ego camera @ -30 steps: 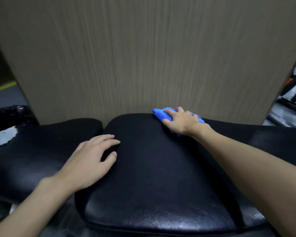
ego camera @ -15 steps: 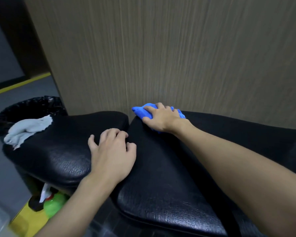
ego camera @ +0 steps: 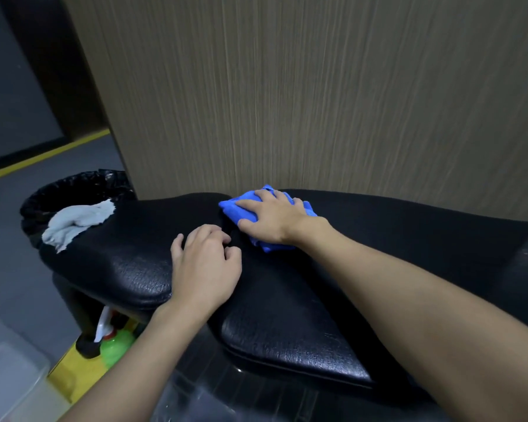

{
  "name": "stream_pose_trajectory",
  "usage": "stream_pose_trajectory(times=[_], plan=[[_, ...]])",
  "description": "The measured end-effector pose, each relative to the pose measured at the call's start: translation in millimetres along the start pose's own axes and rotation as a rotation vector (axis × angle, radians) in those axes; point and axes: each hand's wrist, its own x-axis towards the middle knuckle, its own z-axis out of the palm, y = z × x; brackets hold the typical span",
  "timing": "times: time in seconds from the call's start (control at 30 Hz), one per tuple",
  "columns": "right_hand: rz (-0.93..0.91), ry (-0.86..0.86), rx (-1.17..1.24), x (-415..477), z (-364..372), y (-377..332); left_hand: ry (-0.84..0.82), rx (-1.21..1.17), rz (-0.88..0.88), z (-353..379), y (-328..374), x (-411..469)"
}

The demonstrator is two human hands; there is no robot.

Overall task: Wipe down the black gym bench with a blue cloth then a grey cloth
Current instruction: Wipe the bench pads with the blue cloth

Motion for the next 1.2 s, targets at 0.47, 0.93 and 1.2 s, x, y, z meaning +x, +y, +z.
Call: stream_pose_trajectory(times=[0.47, 0.93, 1.2], plan=[[0.121, 0.073, 0.026, -86.1, -21.2, 96.5, -0.355, 0.102, 0.165, -5.6, 69.5, -11.2], [0.453, 0.140, 0.024, -208.8, -57.1, 242.8, -0.530, 0.120, 0.513, 41.2, 211.0, -47.8], [0.664, 0.171, 0.043, -281.1, -76.9, 316.9, -0.595, 0.091, 0.693, 63.4, 282.9, -79.4]])
